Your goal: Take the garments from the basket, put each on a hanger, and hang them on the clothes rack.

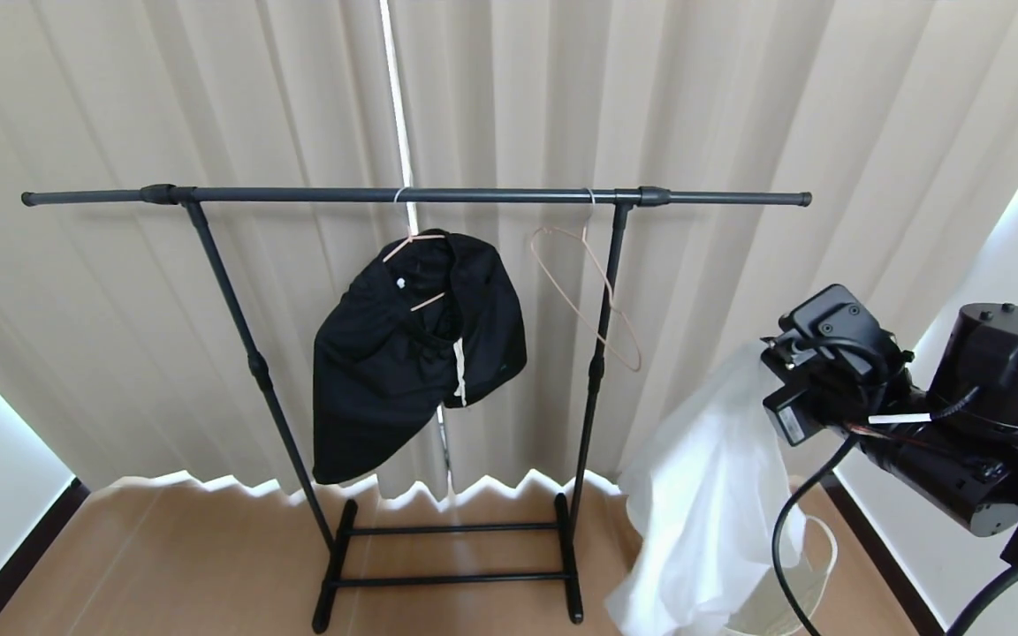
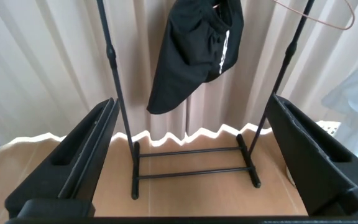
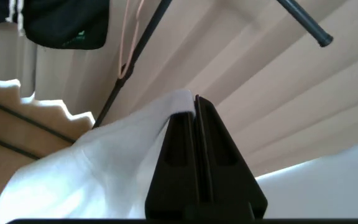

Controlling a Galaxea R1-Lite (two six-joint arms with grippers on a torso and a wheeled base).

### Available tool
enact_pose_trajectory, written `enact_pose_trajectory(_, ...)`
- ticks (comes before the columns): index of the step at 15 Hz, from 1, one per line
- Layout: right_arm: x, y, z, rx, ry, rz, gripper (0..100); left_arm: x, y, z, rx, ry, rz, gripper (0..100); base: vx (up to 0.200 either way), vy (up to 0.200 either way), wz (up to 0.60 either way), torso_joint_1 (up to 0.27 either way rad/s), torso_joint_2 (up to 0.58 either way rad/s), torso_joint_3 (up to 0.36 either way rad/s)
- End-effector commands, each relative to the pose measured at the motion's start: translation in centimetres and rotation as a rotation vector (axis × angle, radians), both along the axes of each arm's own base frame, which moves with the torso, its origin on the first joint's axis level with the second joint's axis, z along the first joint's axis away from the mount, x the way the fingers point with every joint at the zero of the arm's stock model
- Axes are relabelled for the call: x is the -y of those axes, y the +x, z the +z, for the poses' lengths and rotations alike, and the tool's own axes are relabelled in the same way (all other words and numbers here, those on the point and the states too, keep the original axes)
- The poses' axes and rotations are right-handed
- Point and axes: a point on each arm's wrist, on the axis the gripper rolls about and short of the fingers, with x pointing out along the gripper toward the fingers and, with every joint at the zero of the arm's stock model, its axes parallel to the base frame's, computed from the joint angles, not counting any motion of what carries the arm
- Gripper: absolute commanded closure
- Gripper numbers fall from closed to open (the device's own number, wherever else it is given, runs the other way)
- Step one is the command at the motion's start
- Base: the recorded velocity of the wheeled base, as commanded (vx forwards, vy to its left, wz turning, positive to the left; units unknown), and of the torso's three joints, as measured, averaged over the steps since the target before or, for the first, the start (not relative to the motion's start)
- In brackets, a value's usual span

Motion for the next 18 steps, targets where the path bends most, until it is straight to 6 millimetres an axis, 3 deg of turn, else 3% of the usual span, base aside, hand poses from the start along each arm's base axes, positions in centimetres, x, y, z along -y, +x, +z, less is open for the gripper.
enact_pose_trajectory(1,-0.1,0.1,0.8,-0.093,0.002,0.001,100,0.0,0.2,0.3,-0.031,0.022,0.006,0,0.000,0.000,0.00,0.000,0.00,0.000)
enact_pose_trajectory(3,-1.6,0.6,2.4,-0.311,0.164,0.062,100,0.0,1.6,3.5,-0.170,-0.023,-0.004,0,0.000,0.000,0.00,0.000,0.00,0.000)
enact_pose_trajectory(6,-4.4,1.0,6.2,-0.550,0.434,0.061,100,0.2,6.7,8.5,-0.367,-0.200,-0.021,0,0.000,0.000,0.00,0.000,0.00,0.000)
enact_pose_trajectory(7,-4.9,1.2,6.4,-0.557,0.452,0.065,100,0.2,7.4,8.9,-0.387,-0.212,-0.028,0,0.000,0.000,0.00,0.000,0.00,0.000)
enact_pose_trajectory(8,-7.0,2.1,7.2,-0.536,0.477,0.108,100,0.7,10.6,10.0,-0.484,-0.217,-0.085,0,0.000,0.000,0.00,0.000,0.00,0.000)
enact_pose_trajectory(10,-10.3,2.5,7.7,-0.508,0.491,0.135,100,2.4,14.5,11.2,-0.580,-0.224,-0.154,0,0.000,0.000,0.00,0.000,0.00,0.000)
enact_pose_trajectory(13,-13.5,4.4,5.9,-0.413,0.587,0.039,100,5.4,18.2,11.3,-0.644,-0.172,-0.187,0,0.000,0.000,0.00,0.000,0.00,0.000)
enact_pose_trajectory(14,-14.5,5.1,4.8,-0.363,0.609,-0.021,100,7.9,20.0,10.8,-0.646,-0.137,-0.209,0,0.000,0.000,0.00,0.000,0.00,0.000)
enact_pose_trajectory(16,-15.1,5.4,4.5,-0.332,0.608,-0.051,100,10.2,21.6,9.6,-0.645,-0.094,-0.211,0,0.000,0.000,0.00,0.000,0.00,0.000)
enact_pose_trajectory(18,-16.4,4.8,4.8,-0.325,0.648,-0.039,100,15.3,23.5,7.7,-0.594,-0.060,-0.214,0,0.000,0.000,0.00,0.000,0.00,0.000)
